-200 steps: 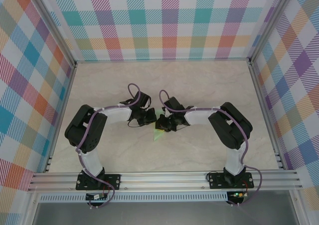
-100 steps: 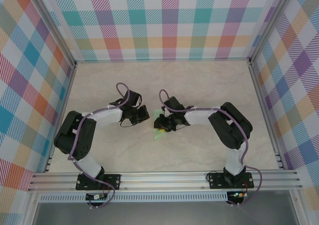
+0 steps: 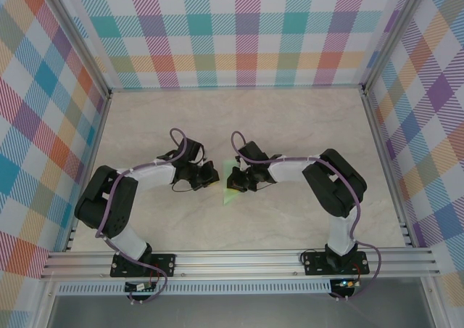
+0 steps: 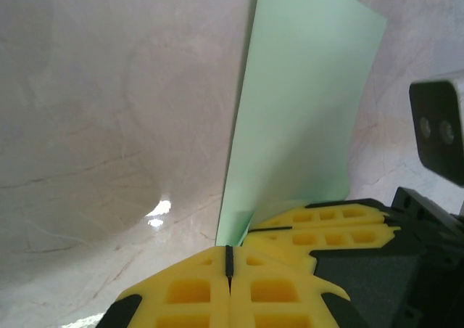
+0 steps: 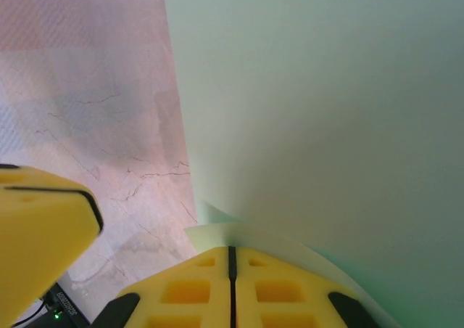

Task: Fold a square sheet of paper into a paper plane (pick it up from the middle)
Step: Third fold the triangle at the center of the table.

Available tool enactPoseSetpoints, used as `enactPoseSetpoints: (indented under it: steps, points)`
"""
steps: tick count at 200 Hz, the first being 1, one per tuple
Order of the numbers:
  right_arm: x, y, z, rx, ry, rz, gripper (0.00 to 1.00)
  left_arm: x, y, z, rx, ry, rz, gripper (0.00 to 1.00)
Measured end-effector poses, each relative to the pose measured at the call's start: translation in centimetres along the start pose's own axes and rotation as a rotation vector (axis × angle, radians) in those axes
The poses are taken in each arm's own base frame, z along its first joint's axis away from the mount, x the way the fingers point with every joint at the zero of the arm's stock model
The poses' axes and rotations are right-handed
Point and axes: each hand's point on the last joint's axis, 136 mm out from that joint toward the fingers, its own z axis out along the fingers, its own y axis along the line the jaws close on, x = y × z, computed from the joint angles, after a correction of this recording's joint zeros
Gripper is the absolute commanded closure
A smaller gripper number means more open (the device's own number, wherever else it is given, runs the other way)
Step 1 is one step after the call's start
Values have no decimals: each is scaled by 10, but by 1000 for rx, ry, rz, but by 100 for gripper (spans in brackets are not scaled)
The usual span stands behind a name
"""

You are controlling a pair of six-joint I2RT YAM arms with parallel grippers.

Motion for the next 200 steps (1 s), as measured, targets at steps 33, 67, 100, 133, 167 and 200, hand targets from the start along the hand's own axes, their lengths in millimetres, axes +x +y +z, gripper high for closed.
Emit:
enactPoseSetpoints:
  steps: [33, 67, 100, 133, 167, 200]
  points:
    - [0, 0, 0, 1, 1, -6, 97, 11, -9, 3, 34, 36, 23, 98]
    - [0, 0, 0, 2, 1, -5, 100, 18, -15, 6, 52, 58, 40, 99]
    - [0, 0, 0, 2, 1, -5, 100, 22, -9, 16, 33, 85, 32, 100]
    - [0, 0, 0, 2, 1, -5, 100, 26, -8, 22, 26, 104, 31, 100]
    - [0, 0, 0, 2, 1, -5, 100, 25, -9, 22, 27, 104, 32, 100]
    - [0, -1, 0, 2, 1, -5, 100, 25, -7, 25, 23, 111, 25, 100]
